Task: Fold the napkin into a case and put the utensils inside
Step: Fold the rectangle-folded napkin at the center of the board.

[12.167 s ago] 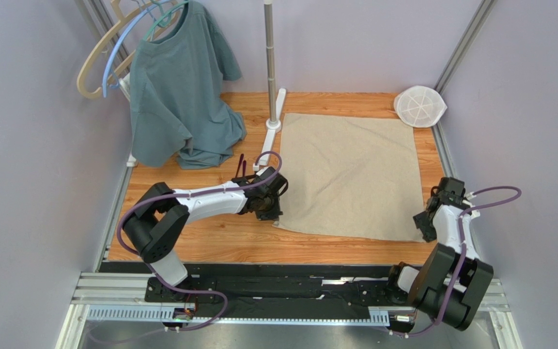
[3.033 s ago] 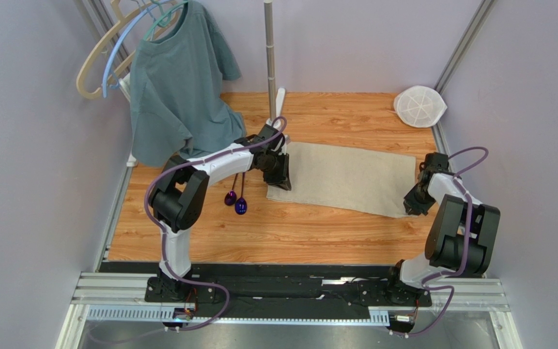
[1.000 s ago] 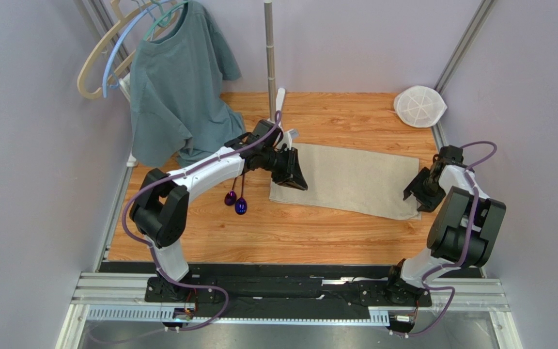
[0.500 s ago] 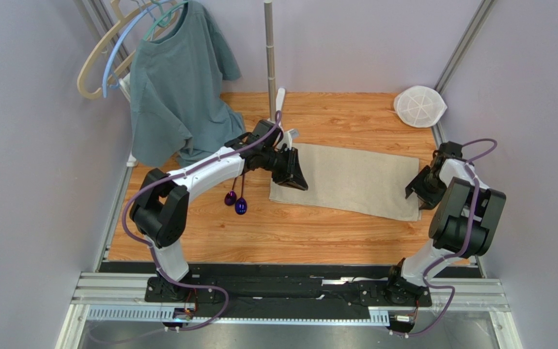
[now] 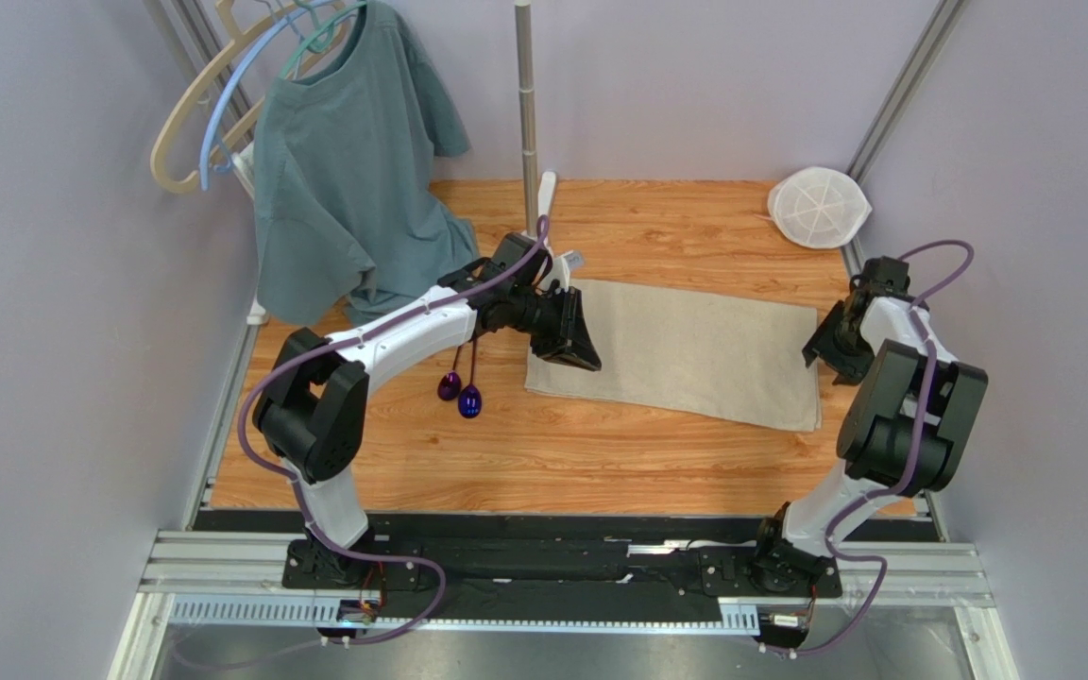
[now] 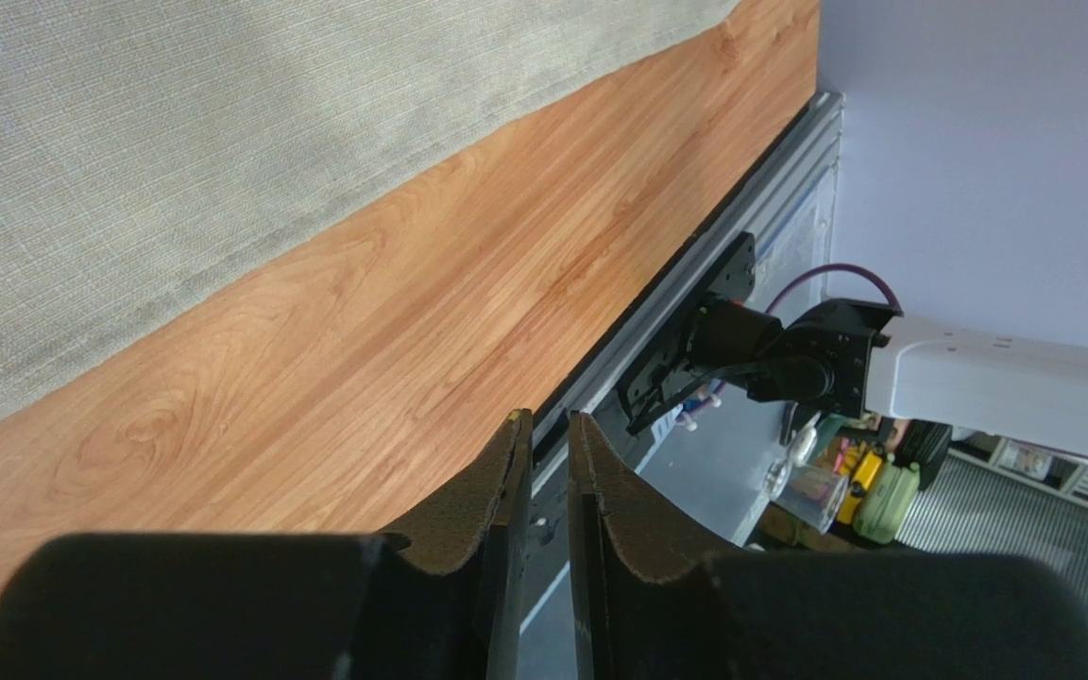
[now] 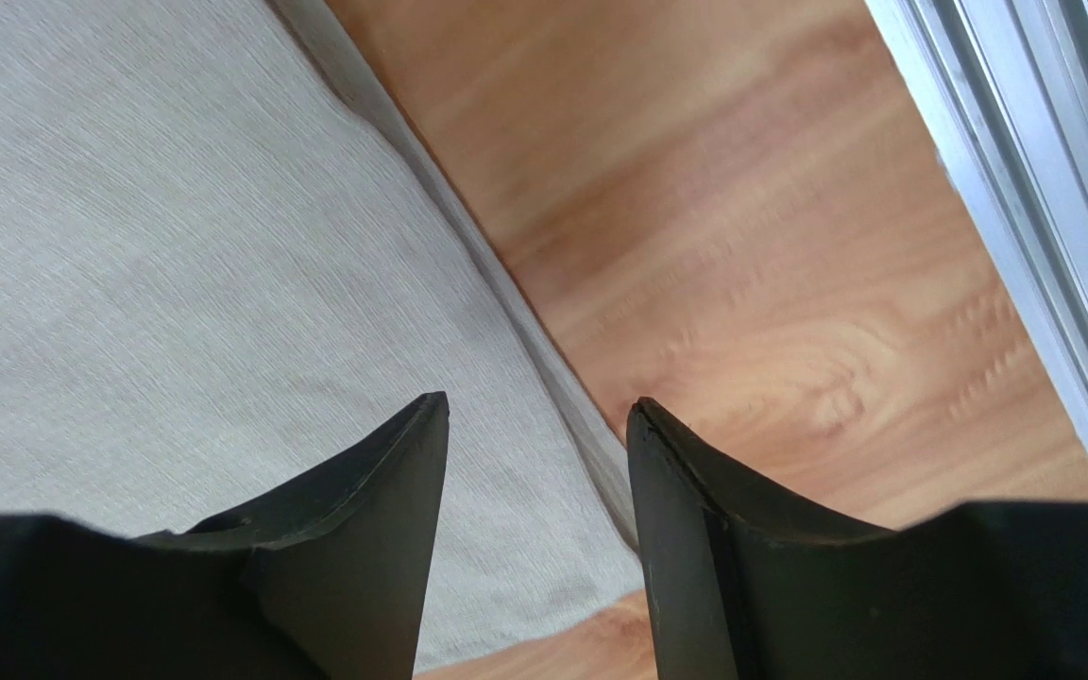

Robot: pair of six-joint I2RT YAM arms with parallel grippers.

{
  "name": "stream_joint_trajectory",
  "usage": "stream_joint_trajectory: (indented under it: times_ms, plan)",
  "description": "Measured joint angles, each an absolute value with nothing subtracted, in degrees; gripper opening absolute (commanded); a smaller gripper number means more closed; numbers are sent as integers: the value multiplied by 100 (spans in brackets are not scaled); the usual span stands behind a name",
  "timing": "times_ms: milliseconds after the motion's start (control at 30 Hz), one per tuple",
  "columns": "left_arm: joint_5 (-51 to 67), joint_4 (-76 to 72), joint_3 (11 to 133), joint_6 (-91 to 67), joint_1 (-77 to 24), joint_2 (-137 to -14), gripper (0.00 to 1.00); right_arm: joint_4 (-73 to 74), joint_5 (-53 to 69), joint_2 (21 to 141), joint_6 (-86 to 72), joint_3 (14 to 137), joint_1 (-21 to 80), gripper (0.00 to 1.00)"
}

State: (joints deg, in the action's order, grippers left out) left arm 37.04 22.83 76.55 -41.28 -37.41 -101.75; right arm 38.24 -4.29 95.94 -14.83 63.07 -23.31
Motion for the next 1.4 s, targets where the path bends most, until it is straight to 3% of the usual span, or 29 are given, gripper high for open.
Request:
stream_joint_trajectory:
  times_ms: [467, 533, 633, 800, 933, 1233, 1400]
  plan:
    - [3704, 2265, 7653, -4125, -3739, -10175, 24, 3273, -207, 10361, -880, 6556, -2073, 52]
    - [3701, 2246, 7653, -4125, -3734, -10175, 23, 3267, -279, 10374, -851, 6567, -2005, 48]
    - [3701, 2241, 7653, -4123, -3712, -10175, 24, 3253, -333, 10390, -858, 6569, -1949, 38]
    - [3603, 2248, 7653, -4056, -3701, -10175, 24, 3223, -377, 10416, -875, 6606, -1837, 12]
    - [3457, 2270, 7653, -3948, -3701, -10180, 24, 3214, -370, 10442, -871, 6637, -1796, 0]
    - [2724, 2565, 7961, -3361, -3701, -10464, 23, 3535, -770, 10449, -1057, 6742, -1647, 0]
    - [2272, 2768, 8768, -3133, -3701, -11301, 17, 4051, -1214, 10267, -1284, 6744, -1474, 0]
